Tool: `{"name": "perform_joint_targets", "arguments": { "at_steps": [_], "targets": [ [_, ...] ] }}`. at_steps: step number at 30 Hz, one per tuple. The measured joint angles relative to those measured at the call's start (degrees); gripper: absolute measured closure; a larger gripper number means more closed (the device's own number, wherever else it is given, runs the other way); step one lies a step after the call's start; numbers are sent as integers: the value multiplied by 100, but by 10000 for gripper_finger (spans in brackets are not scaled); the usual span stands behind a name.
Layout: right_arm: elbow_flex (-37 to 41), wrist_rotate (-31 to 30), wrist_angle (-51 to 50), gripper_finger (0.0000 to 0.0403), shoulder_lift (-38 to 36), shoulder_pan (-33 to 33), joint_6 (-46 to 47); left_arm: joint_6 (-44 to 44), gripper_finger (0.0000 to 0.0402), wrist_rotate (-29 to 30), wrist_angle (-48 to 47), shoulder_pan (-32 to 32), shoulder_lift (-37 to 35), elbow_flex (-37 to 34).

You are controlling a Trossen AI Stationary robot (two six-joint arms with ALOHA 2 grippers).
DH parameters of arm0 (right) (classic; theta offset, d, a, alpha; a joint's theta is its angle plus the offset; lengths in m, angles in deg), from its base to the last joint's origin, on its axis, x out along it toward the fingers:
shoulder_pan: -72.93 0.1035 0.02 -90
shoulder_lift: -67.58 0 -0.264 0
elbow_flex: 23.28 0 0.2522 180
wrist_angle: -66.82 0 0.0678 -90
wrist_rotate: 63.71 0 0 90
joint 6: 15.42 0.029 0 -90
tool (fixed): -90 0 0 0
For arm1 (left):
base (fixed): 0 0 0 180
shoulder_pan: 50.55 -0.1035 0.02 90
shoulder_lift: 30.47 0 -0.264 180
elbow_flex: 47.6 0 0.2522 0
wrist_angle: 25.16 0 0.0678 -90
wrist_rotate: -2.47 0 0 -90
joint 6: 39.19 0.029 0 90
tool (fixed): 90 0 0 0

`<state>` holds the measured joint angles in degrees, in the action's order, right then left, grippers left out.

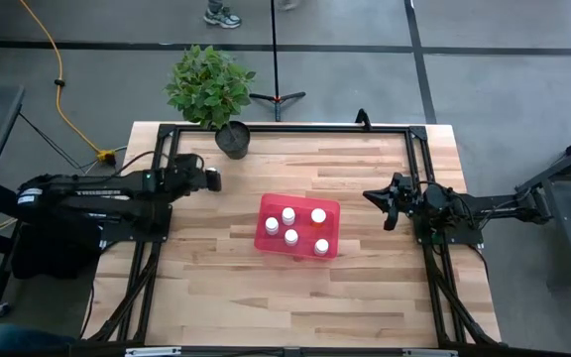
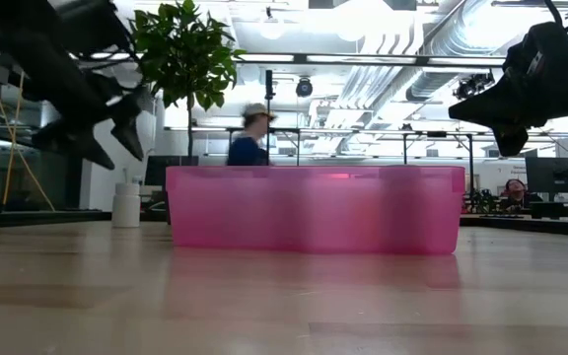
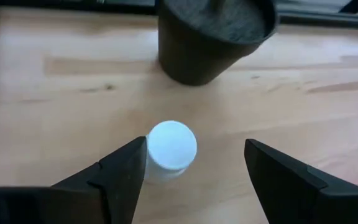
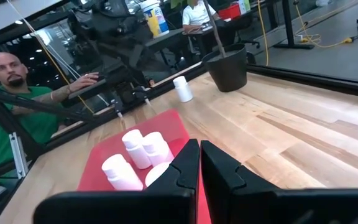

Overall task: Pick and place pill bottles into a basket
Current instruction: Put the white medicine bottle into the bin

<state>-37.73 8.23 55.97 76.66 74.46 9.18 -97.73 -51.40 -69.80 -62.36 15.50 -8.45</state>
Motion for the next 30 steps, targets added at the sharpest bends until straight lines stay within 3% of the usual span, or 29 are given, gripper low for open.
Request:
{"name": "perform_joint_targets", "arguments": {
  "at_steps": [3,11,15,30],
  "targets": [
    [0,8,-2,396,0,2,43,67,103,-464,51,-435,141,0],
    [0,39,-2,396,4,1,85,726,97,-764,275,-979,363,0],
    [0,29,-2,396,36,2,57,899,94,-1036,505,-1035,545,0],
    [0,17,-1,396,33,1,-18,1030,97,-1133,735,-1032,1482,0]
  ]
}}
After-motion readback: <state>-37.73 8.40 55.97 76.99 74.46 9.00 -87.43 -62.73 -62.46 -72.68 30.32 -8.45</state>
